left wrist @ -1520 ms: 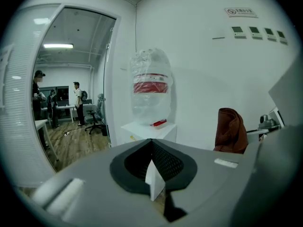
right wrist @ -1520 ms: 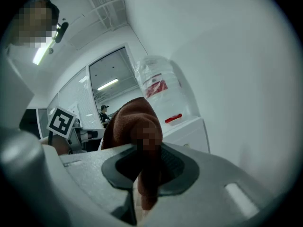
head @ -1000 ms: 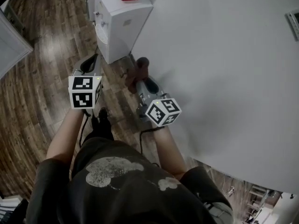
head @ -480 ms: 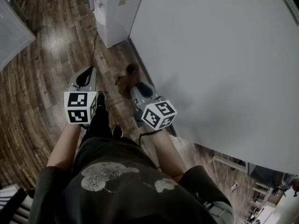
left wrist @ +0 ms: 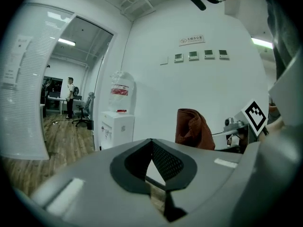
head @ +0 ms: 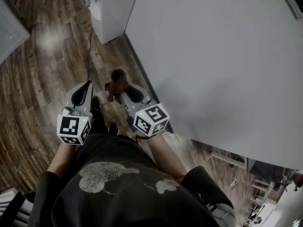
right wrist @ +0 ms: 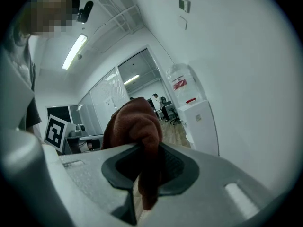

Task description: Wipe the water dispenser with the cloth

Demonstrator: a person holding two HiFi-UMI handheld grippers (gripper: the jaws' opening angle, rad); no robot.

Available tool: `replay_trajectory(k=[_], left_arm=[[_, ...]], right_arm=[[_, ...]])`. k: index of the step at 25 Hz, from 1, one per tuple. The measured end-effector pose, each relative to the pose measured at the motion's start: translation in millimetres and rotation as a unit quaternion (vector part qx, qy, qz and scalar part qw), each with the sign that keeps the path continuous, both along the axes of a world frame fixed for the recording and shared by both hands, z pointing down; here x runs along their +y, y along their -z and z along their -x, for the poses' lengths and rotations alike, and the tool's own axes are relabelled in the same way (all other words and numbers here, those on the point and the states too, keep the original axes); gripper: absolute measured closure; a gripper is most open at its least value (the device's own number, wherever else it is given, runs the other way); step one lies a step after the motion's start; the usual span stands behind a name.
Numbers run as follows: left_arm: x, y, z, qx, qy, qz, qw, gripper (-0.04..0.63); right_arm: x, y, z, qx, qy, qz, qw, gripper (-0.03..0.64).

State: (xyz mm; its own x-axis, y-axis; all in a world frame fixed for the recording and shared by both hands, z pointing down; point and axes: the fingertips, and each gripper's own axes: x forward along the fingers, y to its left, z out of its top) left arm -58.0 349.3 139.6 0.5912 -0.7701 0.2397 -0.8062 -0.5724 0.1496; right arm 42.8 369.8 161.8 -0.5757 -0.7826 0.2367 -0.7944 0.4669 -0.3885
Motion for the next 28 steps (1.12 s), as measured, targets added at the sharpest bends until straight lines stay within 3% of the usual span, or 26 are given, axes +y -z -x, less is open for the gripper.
replay_trajectory(k=[5, 15, 28], left_arm=[[7, -10, 6, -0.004, -0.017, 0.011, 0.9998, 0.577], [17, 1, 13, 0.002, 0.0, -0.012, 0.9999, 0.577], [35, -1, -4, 0.015, -0.011, -0.003, 0.9998, 0.577]], right_arm=[[1, -2, 4, -0.006, -0.011, 0.003, 1.0, 0.557], [16, -6, 19, -0.007, 0.004, 0.003, 1.0, 0.557], [30, -4, -5, 0.008, -0.006, 0.002, 1.0, 0.557]])
